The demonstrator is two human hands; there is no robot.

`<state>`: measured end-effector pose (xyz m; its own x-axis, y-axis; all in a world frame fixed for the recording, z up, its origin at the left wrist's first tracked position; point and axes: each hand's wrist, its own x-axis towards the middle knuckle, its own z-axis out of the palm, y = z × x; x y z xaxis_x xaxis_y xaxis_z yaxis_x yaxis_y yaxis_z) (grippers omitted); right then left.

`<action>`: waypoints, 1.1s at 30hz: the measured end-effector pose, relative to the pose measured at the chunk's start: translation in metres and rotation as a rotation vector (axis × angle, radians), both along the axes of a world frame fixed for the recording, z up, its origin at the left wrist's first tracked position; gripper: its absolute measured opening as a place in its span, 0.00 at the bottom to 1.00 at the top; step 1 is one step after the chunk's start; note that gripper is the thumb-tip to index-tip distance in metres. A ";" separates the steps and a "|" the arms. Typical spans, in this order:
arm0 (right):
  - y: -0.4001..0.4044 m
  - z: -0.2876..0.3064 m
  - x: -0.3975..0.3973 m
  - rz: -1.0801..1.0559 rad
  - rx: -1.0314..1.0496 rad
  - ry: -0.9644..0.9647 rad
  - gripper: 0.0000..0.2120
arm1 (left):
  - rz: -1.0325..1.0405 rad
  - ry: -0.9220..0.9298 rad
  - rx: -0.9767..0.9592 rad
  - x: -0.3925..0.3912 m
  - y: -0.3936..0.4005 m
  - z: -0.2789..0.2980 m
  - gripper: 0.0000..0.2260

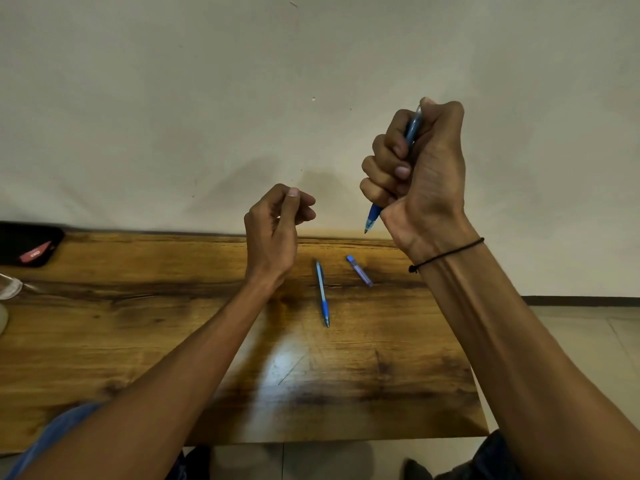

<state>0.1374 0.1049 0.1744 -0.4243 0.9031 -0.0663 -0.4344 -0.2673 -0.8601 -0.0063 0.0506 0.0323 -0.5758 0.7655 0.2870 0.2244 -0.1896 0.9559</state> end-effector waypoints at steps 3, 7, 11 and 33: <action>0.000 0.001 0.001 -0.003 -0.003 0.007 0.23 | -0.001 0.000 0.001 0.000 0.000 0.000 0.14; 0.001 0.000 0.001 -0.007 -0.013 0.015 0.24 | 0.000 0.006 -0.002 0.000 0.000 0.000 0.14; 0.002 0.000 0.002 -0.027 -0.031 0.020 0.25 | -0.002 0.000 -0.010 0.000 0.000 0.000 0.14; 0.009 0.002 0.006 -0.047 -0.124 0.099 0.25 | 0.009 -0.011 -0.006 0.000 0.001 0.005 0.15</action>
